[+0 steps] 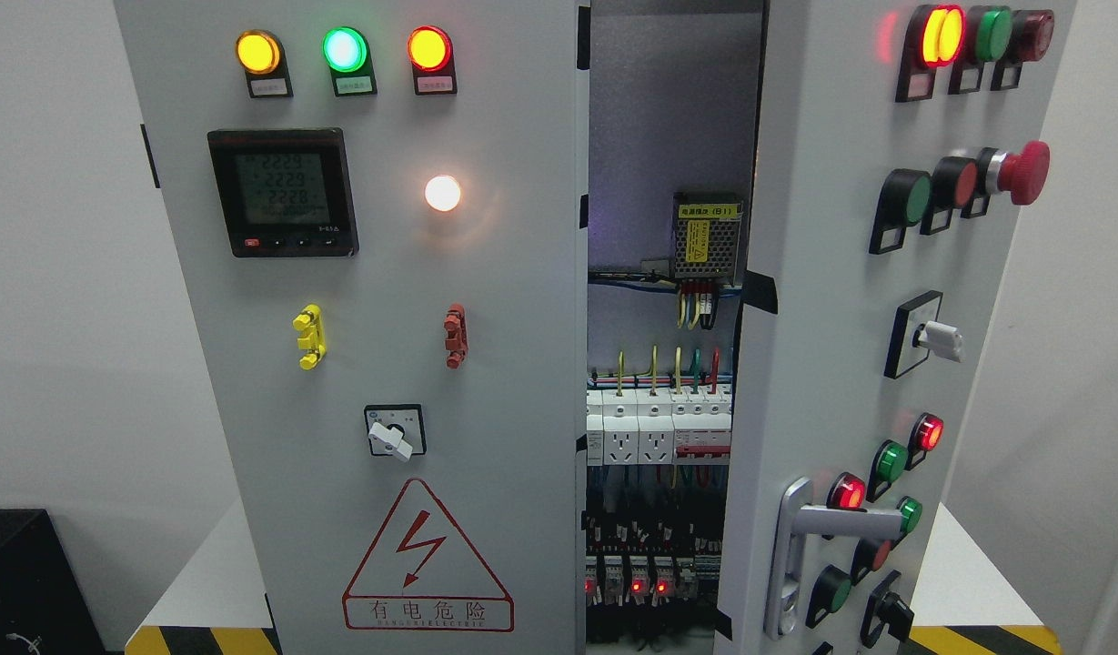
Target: Open door with both hands
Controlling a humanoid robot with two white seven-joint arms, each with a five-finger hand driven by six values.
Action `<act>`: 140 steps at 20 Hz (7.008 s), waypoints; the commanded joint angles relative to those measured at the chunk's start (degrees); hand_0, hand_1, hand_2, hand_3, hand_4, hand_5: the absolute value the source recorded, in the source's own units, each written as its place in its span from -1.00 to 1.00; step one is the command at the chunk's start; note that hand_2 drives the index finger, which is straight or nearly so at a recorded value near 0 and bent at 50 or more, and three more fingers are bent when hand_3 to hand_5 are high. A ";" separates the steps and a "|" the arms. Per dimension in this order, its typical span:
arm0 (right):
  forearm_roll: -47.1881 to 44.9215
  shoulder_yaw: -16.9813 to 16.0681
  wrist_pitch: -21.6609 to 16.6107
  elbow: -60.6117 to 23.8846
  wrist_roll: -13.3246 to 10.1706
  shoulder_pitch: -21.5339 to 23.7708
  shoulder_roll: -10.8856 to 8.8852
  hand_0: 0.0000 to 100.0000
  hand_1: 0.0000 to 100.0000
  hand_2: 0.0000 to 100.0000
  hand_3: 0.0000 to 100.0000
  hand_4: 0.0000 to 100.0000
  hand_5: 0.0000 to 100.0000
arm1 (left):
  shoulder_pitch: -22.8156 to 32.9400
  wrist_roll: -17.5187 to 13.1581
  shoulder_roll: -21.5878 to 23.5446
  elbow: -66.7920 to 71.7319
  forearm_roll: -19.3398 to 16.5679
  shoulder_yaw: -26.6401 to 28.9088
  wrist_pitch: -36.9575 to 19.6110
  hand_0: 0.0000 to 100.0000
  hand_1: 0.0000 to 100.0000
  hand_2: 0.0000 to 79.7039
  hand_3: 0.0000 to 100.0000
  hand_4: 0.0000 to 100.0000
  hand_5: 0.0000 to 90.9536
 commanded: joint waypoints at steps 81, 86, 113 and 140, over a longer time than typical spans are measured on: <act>-0.26 1.32 0.01 0.00 -0.04 0.00 0.00 -0.89 -0.71 -1.00 -1.00 -1.00 -1.00 | -100.79 -33.38 33.68 -87.24 100.48 -82.05 8.97 -0.76 0.11 -1.00 -1.00 -1.00 -1.00; -0.26 1.32 0.01 0.00 -0.04 0.00 0.00 -0.89 -0.72 -1.00 -1.00 -1.00 -1.00 | -100.79 -33.38 32.18 -87.33 100.39 -80.39 8.97 -0.76 0.11 -1.00 -1.00 -1.00 -1.00; -0.26 1.32 0.01 0.00 -0.04 0.00 0.00 -0.89 -0.72 -1.00 -1.00 -1.00 -1.00 | -94.55 -18.62 17.77 -90.85 89.32 -64.56 9.67 -0.76 0.11 -1.00 -1.00 -1.00 -1.00; -0.26 1.32 0.01 0.00 -0.04 0.00 0.00 -0.89 -0.72 -1.00 -1.00 -1.00 -1.00 | -90.25 -4.73 -3.68 -82.33 82.20 -61.92 9.32 -0.76 0.11 -1.00 -1.00 -1.00 -1.00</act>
